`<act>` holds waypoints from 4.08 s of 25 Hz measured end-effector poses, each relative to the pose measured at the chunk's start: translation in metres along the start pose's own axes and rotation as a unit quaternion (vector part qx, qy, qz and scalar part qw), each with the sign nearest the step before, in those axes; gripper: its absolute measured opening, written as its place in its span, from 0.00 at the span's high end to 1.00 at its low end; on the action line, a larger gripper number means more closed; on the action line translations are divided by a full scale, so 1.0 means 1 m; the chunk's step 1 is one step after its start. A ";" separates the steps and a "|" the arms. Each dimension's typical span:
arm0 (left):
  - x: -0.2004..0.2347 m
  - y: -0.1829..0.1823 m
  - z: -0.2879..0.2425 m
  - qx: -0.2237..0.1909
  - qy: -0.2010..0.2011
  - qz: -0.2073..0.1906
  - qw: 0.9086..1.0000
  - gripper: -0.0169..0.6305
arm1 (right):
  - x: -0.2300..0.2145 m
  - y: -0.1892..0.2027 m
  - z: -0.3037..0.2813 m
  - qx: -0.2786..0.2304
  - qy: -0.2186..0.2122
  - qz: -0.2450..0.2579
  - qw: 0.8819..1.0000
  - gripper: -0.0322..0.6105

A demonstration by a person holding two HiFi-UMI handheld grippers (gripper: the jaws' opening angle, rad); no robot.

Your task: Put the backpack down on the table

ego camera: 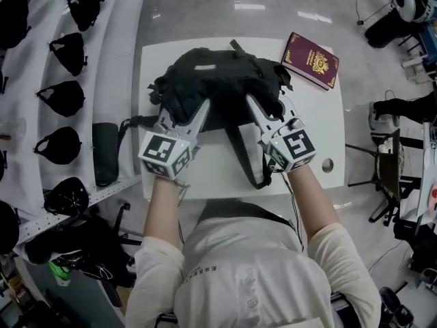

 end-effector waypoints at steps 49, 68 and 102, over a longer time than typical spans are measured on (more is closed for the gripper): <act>-0.091 0.172 0.122 0.039 -0.082 0.068 0.994 0.51 | 0.083 0.141 0.149 0.105 0.063 -0.082 0.989 0.59; -0.130 0.061 0.171 -0.013 -0.135 -0.034 0.990 0.64 | 0.108 0.024 0.179 0.020 0.054 0.006 0.998 0.64; -0.195 -0.034 0.170 -0.075 -0.067 -0.138 0.985 0.97 | 0.127 -0.044 0.218 -0.062 0.022 0.042 0.997 0.93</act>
Point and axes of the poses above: the fingertips, and each gripper's own axes: z backward along the fingers, x to its left, y out of its underside, the point moved 3 cm from there along z, backward along the fingers, and after that the axes turned 3 degrees about y, right-handed, at the moved point
